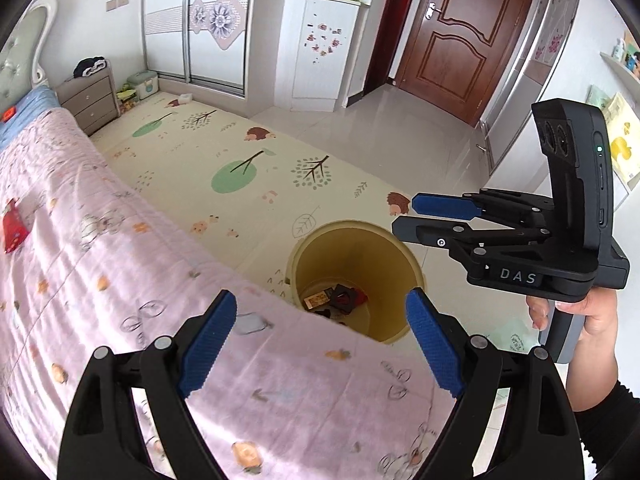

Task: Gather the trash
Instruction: 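Move both open tools back toward the quilt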

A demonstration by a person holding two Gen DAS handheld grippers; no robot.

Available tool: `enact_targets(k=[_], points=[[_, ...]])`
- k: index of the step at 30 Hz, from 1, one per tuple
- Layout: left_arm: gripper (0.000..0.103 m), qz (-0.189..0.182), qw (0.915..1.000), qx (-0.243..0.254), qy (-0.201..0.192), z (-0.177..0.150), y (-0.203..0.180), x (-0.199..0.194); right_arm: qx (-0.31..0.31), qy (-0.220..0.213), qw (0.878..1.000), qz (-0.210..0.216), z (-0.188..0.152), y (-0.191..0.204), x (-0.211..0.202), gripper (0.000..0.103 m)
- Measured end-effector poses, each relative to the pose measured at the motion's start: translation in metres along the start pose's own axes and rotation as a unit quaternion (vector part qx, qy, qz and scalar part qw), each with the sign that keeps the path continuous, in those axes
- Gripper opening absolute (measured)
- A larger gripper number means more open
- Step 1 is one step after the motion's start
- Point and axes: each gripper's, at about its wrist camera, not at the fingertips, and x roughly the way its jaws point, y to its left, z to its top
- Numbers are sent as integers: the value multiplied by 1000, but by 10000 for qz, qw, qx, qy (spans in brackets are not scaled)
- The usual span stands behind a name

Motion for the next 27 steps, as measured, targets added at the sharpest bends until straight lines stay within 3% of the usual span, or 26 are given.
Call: enact_targets(k=[13, 27], points=[[86, 941, 9920, -764, -360, -81, 109, -97, -1114, 66, 9903, 831, 26, 157, 34, 42], [86, 1926, 9627, -1754, -729, -172, 225, -205, -1975, 265, 9679, 1530, 28, 320, 81, 42]])
